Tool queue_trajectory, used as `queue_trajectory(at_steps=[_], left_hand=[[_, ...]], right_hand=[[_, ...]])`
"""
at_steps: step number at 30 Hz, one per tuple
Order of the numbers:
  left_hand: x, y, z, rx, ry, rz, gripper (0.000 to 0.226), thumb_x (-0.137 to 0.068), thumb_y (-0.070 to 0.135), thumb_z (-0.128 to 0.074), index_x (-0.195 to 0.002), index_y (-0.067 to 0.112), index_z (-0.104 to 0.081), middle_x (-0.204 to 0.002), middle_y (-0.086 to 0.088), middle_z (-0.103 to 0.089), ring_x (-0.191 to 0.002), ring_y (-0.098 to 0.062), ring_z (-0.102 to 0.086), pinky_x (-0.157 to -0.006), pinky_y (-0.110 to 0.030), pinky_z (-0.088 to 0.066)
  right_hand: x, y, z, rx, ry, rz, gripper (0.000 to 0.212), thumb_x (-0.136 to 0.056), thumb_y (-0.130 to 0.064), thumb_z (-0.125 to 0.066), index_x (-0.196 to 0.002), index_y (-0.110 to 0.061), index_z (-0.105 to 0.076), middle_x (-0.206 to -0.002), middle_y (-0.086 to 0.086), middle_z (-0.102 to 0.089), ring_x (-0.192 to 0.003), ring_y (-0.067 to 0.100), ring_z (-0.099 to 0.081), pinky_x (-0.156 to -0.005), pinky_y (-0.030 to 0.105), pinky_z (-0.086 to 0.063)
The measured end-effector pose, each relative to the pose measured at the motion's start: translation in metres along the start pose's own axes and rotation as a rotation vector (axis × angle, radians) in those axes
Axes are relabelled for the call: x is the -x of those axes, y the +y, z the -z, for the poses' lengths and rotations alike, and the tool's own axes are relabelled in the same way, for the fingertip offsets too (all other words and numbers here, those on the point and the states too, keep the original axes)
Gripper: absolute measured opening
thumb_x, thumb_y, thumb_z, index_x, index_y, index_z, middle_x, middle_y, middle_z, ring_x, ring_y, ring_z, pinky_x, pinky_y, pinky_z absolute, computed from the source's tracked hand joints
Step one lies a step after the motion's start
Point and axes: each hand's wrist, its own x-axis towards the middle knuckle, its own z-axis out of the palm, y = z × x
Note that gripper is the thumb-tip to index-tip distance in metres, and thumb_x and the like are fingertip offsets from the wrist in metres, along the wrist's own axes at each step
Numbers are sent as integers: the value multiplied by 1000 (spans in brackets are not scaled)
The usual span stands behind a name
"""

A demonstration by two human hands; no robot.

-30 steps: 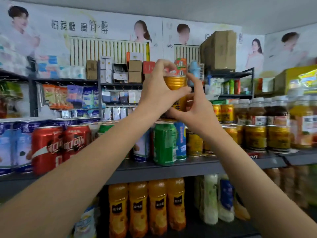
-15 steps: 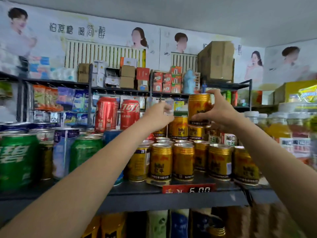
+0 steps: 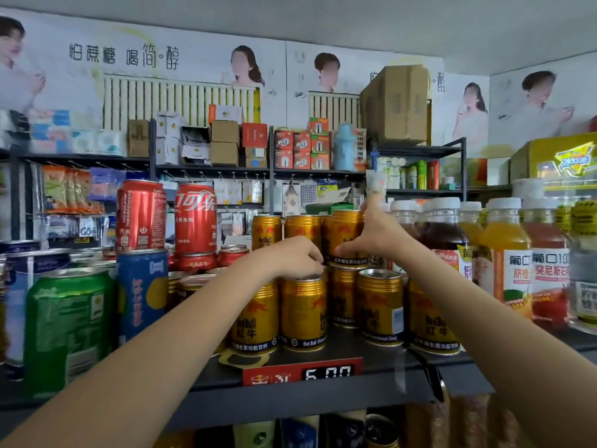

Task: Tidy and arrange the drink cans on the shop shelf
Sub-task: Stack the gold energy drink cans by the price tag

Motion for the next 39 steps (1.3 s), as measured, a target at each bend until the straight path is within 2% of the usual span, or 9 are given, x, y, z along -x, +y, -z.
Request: queue_trajectory(at_steps=[11,17,22,24,27,30,33,36,39], left_hand=[[-2,-4,-7,-73,-34,-25,36,-97,21,-39,-131,14,-51,-139,-3,-47,-123,-18,-45,-97,-26,-37],[1,6,-8,57,270,-113,34,-94,18,-47,-128,15,-53,-130,-1,-54,-117,-14,-51,-90,-20,-38],[3,31,-14,72,289,-232,36,-93,17,-48,-129,20,-51,-133,0,-52,-122,-16,-48,-96,-27,-40],[2,35,-20,56,263,-246,36,-93,17,-49,-128,21,-51,-133,0,-52,-122,-16,-47,-98,-29,-40],[1,39,-34,9,168,-259,34,-93,19,-50,-126,22,-53,-131,0,-53,-122,-17,-47,-100,-33,-41],[-2,42,-41,-36,137,-255,26,-91,23,-54,-116,23,-60,-122,0,-58,-117,-17,-48,-98,-38,-43],[-5,44,-42,-20,200,-246,7,-87,28,-61,-93,24,-60,-108,2,-59,-105,-17,-51,-88,-37,-46],[-3,45,-43,23,218,-271,10,-84,29,-64,-81,23,-56,-89,10,-55,-90,-11,-52,-78,-30,-46],[0,41,-41,71,222,-284,13,-83,30,-65,-77,21,-57,-81,12,-56,-83,-8,-54,-76,-25,-46]], right_hand=[[-6,2,4,241,-120,74,103,-67,-43,-78,-141,-4,-18,-138,14,-39,-126,28,-40,-95,36,-42],[-1,7,11,273,-125,123,90,-73,-44,-73,-141,-10,-25,-138,14,-36,-121,27,-42,-95,36,-41],[10,6,32,236,-5,152,76,-82,-36,-66,-144,-14,-26,-140,15,-36,-123,28,-43,-96,34,-39],[23,11,50,261,71,154,60,-86,-35,-63,-136,-12,-39,-132,12,-47,-115,25,-49,-89,31,-43],[48,25,67,428,-41,84,38,-88,-38,-57,-113,-10,-57,-110,7,-61,-96,21,-57,-85,34,-50],[71,37,65,491,-131,9,43,-83,-52,-57,-103,-14,-62,-93,-2,-59,-84,15,-55,-75,28,-49],[88,47,54,459,-61,-42,46,-78,-56,-62,-102,-16,-60,-101,1,-59,-87,17,-54,-77,30,-49],[105,52,33,369,24,-113,53,-77,-51,-65,-116,-17,-51,-117,5,-44,-94,21,-49,-84,33,-43],[113,57,18,271,187,-117,54,-79,-45,-67,-122,-19,-48,-117,10,-49,-102,27,-53,-85,36,-46]])
